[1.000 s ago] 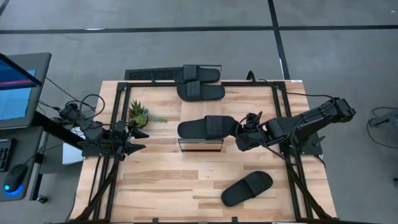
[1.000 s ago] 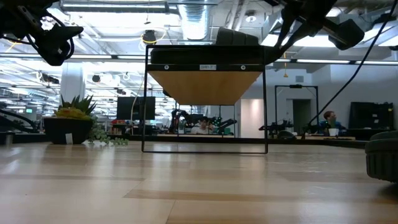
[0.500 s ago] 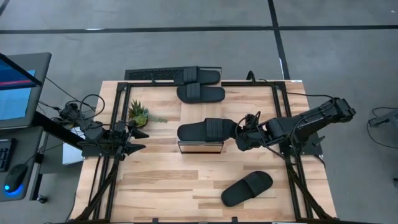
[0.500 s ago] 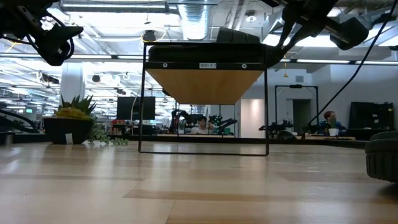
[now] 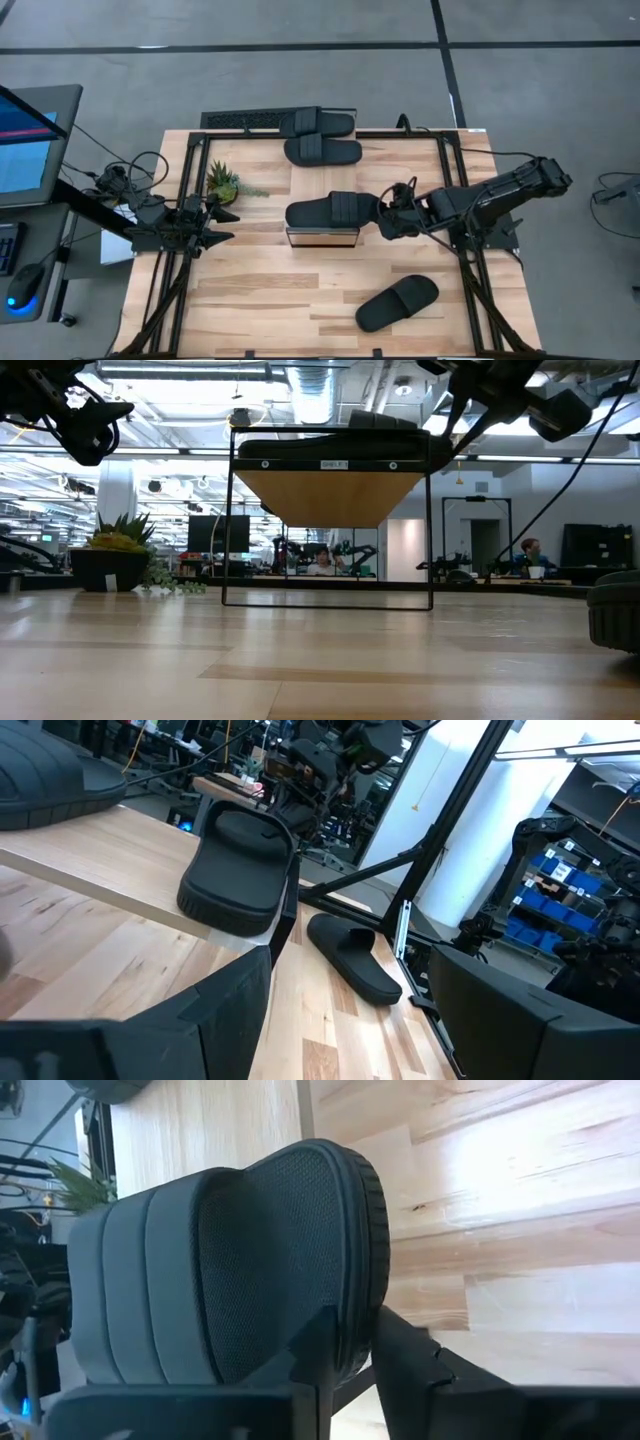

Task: Pick and place slides into the shelf
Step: Put the top black slide on the shelf

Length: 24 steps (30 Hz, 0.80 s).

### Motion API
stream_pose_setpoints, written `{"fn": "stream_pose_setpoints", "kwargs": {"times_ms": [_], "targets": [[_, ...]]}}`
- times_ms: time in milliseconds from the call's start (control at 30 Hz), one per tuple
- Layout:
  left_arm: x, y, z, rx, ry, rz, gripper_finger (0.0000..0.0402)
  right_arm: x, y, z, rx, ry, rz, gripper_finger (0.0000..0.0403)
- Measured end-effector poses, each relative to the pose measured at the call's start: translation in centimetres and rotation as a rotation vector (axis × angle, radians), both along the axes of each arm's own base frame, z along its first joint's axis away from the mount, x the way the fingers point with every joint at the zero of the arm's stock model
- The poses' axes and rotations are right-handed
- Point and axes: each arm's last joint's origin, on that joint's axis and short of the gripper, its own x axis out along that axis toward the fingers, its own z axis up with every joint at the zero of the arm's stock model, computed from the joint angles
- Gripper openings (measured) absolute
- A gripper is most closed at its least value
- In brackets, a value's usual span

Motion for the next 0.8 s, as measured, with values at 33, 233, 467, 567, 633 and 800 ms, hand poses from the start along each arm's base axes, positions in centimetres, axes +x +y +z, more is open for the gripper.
{"fn": "stream_pose_setpoints", "kwargs": {"times_ms": [33, 233, 467, 567, 633, 800], "targets": [[0.0, 0.0, 0.0, 0.0, 0.0, 0.0, 0.0258, 0.0, -0.02, 0.0, 0.0, 0.001, 0.001, 0.0058], [0.0, 0.0, -0.01, 0.0, 0.0, 0.0, 0.0258, 0.07, -0.27, -0.01, 0.005, 0.003, -0.005, 0.0063], [0.0, 0.0, -0.01, 0.0, 0.0, 0.001, 0.0258, 0.06, -0.2, -0.03, 0.021, 0.008, 0.005, 0.0064], [0.0, 0.01, -0.01, 0.001, 0.001, 0.003, 0.0258, 0.06, -0.2, -0.03, 0.023, 0.009, 0.006, 0.0064], [0.0, 0.01, -0.01, 0.0, 0.0, 0.003, 0.0258, 0.06, -0.18, -0.04, 0.029, 0.011, 0.01, 0.0064], [0.0, 0.01, -0.01, 0.0, 0.0, 0.004, 0.0258, 0.05, -0.16, -0.05, 0.034, 0.014, 0.016, 0.0064]]}}
